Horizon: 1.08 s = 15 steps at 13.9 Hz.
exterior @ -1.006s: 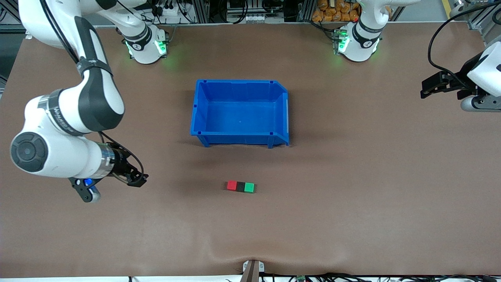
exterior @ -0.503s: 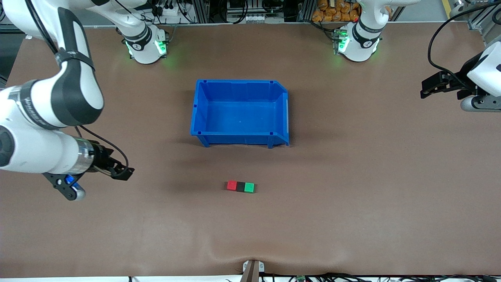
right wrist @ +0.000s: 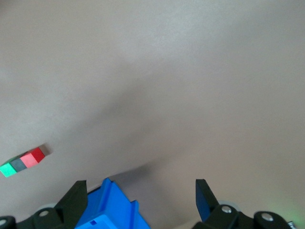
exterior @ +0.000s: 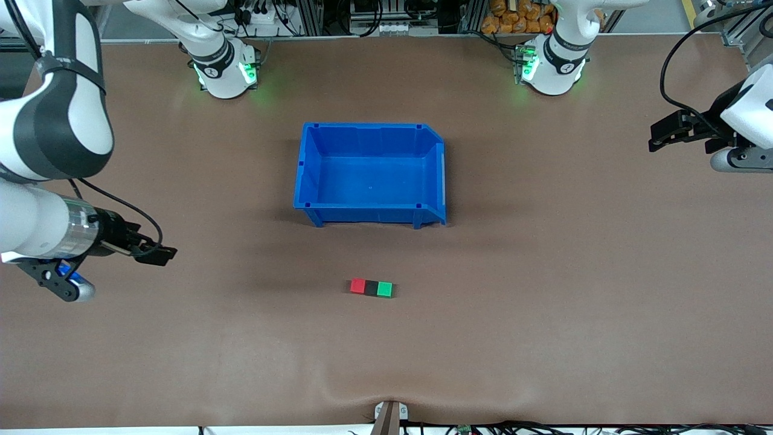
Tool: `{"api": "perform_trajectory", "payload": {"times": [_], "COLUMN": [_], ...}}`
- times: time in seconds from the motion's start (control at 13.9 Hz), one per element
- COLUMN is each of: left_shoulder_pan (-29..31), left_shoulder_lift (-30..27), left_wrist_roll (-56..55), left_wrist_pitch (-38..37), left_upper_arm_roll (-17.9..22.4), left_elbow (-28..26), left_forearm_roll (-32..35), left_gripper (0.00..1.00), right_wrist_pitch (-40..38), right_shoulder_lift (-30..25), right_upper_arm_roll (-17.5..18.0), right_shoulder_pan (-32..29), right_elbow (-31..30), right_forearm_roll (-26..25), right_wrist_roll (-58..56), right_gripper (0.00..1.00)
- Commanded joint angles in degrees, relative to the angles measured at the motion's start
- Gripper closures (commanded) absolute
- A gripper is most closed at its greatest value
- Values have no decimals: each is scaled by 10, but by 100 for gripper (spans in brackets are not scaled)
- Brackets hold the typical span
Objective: Attach green and red cubes to black cube
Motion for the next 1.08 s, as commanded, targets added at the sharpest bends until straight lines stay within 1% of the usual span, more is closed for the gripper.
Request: {"api": "perform_trajectory", "payload": {"times": [0.0, 0.36, 0.65, 1.01], "left_shoulder_pan": [1, 1, 1, 1], "left_shoulder_lift": [-9, -9, -9, -9], "left_wrist_roll": [-3, -3, -3, -3], "left_wrist_pitch": [-8, -8, -8, -9], "left_upper_arm_roll": [-1, -1, -1, -1], "left_elbow": [0, 0, 0, 0], "left_forearm_roll": [-6, -6, -6, -6], "left_gripper": [0, 0, 0, 0], "right_wrist_pitch": [-5, -22, -47, -62], "right_shoulder_lift": [-25, -48, -68, -100], "right_upper_arm_roll": [8, 8, 8, 8], "right_shoulder_pan": [-21, -28, -49, -57], "right_elbow": [-19, -20, -20, -21], "right_forearm_roll": [-6, -38, -39, -40], "right_wrist_roll": [-45, -115, -200, -246], "right_gripper": [0, 0, 0, 0]}}
